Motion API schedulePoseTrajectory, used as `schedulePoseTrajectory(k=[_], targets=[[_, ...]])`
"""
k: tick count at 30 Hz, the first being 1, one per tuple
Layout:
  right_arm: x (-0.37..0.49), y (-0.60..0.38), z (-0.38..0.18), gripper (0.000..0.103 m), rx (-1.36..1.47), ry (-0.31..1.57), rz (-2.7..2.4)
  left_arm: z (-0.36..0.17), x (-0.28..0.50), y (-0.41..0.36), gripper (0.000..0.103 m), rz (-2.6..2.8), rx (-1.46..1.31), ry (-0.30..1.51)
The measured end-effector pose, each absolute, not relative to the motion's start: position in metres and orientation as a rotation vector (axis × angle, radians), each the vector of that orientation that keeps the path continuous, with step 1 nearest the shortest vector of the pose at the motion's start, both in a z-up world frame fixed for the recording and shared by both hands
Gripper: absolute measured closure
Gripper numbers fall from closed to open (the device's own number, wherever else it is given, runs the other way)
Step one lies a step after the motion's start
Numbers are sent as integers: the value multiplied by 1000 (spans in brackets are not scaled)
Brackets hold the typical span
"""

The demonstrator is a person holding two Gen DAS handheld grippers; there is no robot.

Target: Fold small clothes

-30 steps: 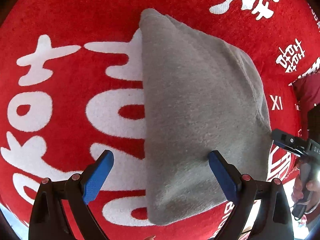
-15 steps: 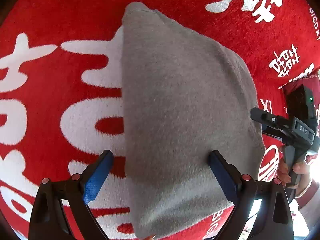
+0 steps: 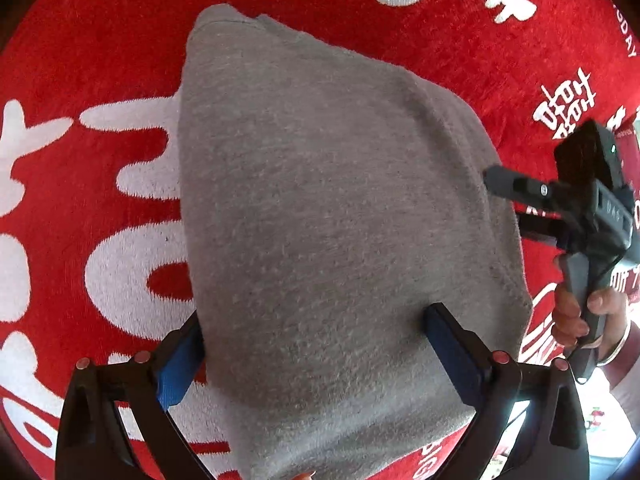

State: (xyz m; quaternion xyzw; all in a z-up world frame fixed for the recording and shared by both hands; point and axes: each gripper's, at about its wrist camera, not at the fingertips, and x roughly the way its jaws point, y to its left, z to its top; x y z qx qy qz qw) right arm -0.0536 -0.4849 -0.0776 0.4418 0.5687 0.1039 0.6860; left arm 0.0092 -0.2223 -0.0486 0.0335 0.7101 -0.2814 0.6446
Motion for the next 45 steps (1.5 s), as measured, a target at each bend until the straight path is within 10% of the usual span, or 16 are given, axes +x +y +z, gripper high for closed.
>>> schedulePoseTrajectory(k=[21, 26, 32, 45], targets=[[-44, -484, -87, 22, 1006, 1268, 271, -60, 11, -246, 2, -647, 84, 1629], [-40, -477, -84, 57, 997, 1306, 243, -48, 11, -236, 26, -648, 94, 1592], [-43, -474, -76, 62, 1063, 1271, 221, -30, 16, -221, 58, -699, 30, 1559], [-55, -439, -20, 62, 1118, 1197, 262, 27, -3, -177, 60, -840, -105, 1477]])
